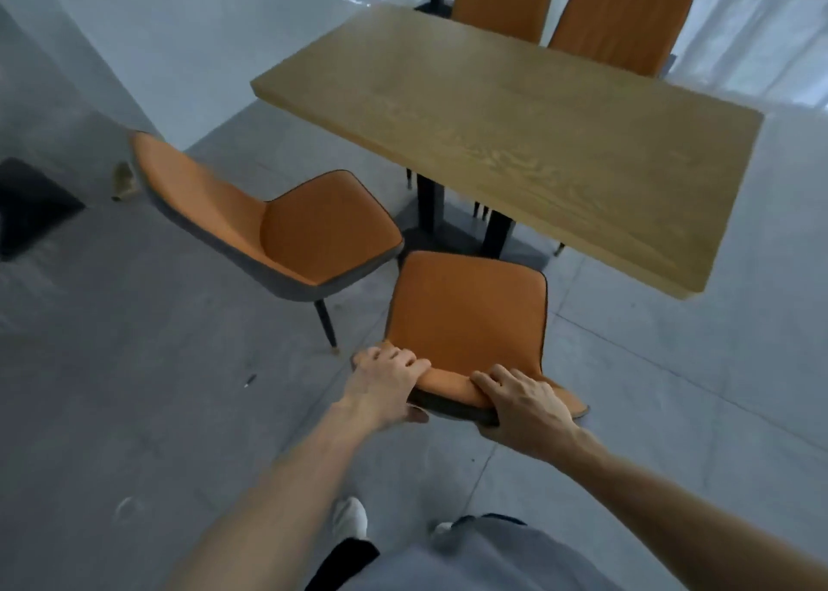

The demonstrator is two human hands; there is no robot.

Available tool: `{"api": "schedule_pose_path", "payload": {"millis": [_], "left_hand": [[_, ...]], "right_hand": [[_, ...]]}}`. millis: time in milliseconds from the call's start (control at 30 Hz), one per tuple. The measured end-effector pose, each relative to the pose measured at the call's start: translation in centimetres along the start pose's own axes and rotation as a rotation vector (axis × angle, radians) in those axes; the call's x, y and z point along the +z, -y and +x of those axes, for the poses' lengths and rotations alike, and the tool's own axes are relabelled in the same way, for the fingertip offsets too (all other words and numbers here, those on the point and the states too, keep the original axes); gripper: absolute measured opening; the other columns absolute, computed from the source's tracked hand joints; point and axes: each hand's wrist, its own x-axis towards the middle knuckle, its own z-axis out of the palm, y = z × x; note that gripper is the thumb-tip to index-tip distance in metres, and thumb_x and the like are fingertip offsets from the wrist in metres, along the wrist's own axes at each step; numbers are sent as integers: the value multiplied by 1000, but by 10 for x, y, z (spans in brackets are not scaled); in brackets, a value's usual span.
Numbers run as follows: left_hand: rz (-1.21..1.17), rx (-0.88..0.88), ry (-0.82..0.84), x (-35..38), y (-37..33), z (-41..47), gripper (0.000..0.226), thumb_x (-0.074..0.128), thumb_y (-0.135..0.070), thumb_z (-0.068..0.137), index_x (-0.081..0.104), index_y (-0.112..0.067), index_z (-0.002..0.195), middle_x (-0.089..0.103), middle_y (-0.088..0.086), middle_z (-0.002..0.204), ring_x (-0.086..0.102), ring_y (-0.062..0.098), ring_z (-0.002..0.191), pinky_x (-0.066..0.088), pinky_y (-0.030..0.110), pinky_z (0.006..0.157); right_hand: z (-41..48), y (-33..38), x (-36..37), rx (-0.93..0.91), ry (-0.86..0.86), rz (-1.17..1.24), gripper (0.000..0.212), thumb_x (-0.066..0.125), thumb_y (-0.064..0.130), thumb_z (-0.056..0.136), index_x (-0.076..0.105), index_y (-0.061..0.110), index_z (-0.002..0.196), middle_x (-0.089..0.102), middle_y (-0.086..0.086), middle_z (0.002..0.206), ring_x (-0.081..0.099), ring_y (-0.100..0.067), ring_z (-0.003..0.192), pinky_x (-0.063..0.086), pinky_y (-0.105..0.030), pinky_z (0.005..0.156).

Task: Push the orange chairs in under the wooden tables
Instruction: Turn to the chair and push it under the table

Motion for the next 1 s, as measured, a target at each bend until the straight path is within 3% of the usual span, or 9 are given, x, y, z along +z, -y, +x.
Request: {"api": "schedule_pose_path", "payload": {"millis": [167,333,467,667,1000], "left_hand": [[-17,119,-69,2,10,9,58,64,-53,79,50,-20,125,60,1,121,55,23,111,44,37,94],[-31,205,-161,4,17,13,44,61,-49,81,56,-20,114,65,0,107,60,22,100,44,33,81],[-64,265,-213,6,21,14,39,64,-44,80,61,-19,110,69,-1,100,64,20,91,45,29,69],[-60,338,-225,8,29,20,36,70,-43,76,66,-22,104,72,-2,92,68,17,80,49,27,62],[-41,434,-225,12,39,23,34,70,-41,75,68,-22,103,72,-4,86,67,17,74,50,27,58]], "right_hand": [[2,4,-1,92,-5,-3,53,60,45,77,46,28,126,56,1,113,57,-22,97,51,-39,74],[-5,7,-1,263,-53,-28,57,61,55,72,54,26,120,60,2,113,60,-22,97,48,-36,72],[-12,11,4,343,-138,-99,46,71,52,61,65,23,96,68,2,92,66,-21,79,31,-25,57],[-6,13,10,417,-188,-62,40,70,48,57,68,21,86,69,2,77,65,-23,67,43,-28,53],[-8,23,23,454,-277,-56,31,77,40,51,62,18,68,63,1,57,54,-22,44,30,-21,45]]}}
